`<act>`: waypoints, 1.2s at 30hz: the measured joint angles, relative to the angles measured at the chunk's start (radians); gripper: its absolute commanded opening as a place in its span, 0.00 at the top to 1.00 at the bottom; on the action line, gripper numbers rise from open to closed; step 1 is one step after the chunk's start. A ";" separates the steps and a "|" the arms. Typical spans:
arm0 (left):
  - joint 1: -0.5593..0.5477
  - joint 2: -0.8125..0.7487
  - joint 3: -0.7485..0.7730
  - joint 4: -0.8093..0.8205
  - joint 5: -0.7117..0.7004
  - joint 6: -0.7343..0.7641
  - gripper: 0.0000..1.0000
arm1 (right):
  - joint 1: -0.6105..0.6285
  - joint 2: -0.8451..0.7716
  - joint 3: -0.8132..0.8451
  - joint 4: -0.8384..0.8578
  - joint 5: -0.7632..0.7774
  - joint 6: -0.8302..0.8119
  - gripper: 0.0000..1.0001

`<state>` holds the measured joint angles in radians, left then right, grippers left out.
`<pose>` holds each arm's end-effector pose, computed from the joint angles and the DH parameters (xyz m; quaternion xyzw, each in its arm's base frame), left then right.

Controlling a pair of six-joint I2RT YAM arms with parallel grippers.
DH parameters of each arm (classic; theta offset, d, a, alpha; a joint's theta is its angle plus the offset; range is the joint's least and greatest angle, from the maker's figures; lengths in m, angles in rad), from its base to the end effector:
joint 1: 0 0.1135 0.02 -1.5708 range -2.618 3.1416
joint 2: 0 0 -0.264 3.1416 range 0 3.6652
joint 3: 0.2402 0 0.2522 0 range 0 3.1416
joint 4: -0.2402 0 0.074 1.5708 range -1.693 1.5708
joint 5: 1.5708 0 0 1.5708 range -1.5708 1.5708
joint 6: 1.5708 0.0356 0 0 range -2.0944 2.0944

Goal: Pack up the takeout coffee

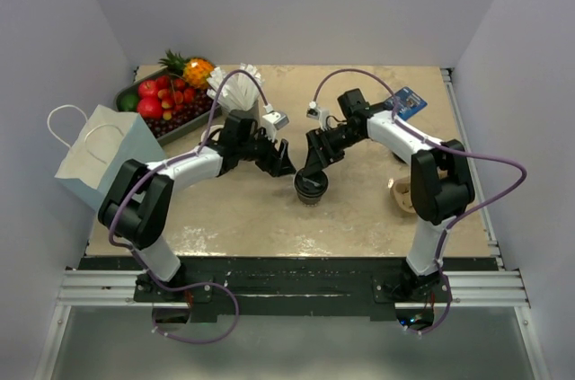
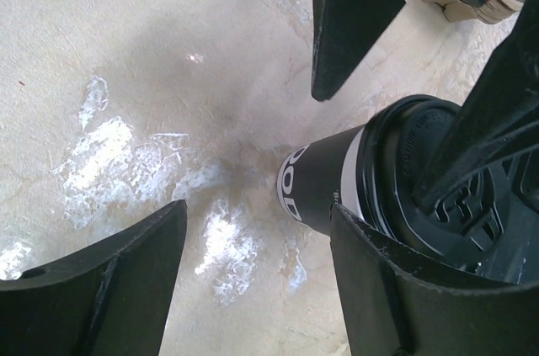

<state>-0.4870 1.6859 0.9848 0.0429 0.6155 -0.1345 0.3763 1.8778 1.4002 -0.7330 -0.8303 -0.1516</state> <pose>0.3065 -0.1856 0.2005 0.2814 0.8189 -0.3873 0.3167 0.3432 0.1639 0.2141 -0.3046 0.8502 0.4127 0.1184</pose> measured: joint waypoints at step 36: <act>0.002 -0.148 0.038 -0.157 -0.023 0.076 0.26 | 0.157 -0.495 -0.283 0.040 0.240 -0.626 0.37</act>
<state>-0.4847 1.5383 1.0229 -0.1139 0.5922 -0.0586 0.5335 1.3830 1.1175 -0.6930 -0.5903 -0.7780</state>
